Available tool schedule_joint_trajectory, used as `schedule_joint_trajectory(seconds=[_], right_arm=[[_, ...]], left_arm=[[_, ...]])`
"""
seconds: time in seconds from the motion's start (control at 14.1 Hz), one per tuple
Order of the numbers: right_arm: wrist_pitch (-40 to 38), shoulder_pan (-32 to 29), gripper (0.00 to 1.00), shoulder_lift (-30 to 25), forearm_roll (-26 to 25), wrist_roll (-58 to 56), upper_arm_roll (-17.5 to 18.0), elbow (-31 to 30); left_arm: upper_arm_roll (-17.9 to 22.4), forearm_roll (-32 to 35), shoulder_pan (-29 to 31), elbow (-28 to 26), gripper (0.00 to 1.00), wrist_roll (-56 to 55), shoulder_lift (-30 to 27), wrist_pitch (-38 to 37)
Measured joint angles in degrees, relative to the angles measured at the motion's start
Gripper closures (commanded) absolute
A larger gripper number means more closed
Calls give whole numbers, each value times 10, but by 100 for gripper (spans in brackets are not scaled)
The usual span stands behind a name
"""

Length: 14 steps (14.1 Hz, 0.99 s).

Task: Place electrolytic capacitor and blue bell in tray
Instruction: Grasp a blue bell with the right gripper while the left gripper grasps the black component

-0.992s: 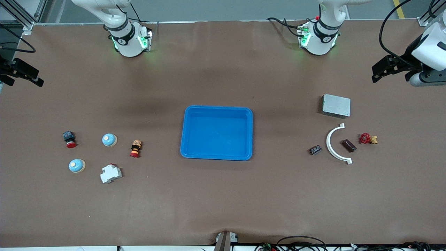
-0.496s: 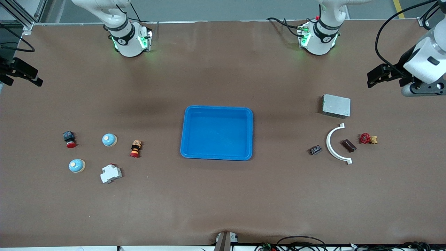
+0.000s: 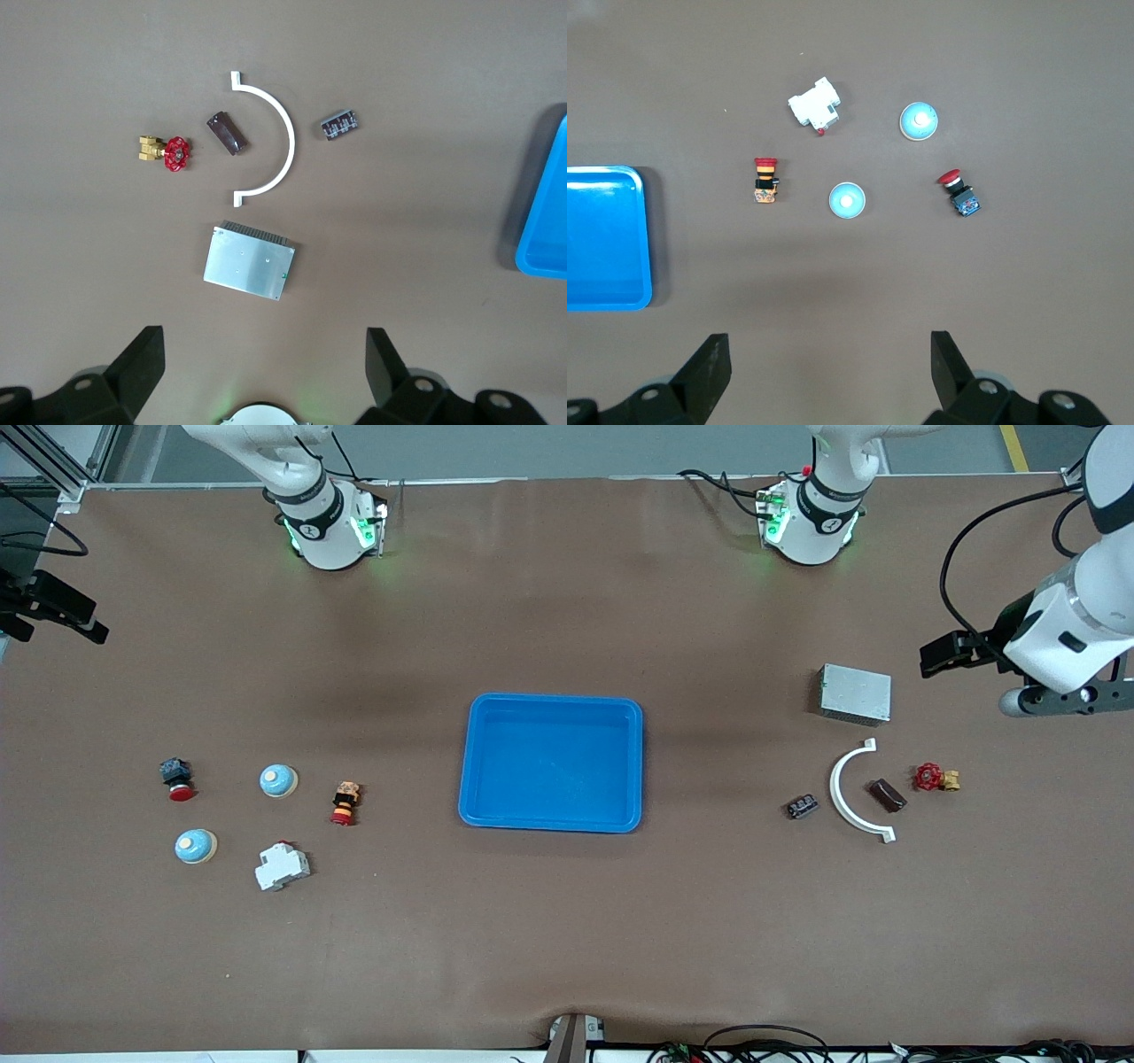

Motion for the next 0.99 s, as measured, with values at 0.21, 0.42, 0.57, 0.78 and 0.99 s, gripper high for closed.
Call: schedule_joint_trajectory(seconds=[0.21,0.42,0.57,0.78,0.99], right_arm=[[0,-3,0,0,0,0,0,-4],[5,-5,0,0,0,0,0,-8],[37,-6,0,0,0,0,0,-27],[190,-7,0,11,0,0,0,-145],[376,-5,0,47,0,-1,2,-291]], left_arm=[[-2,19,0,0,0,-1,10,8],[-6,20,-1,-3,0,-1,12,13],[-6,20,-1,-10,0,-1,12,22],[-7,20,-1,-20,0,-3,14,28],[-20,20,-3,-34,0,-23,14,45]])
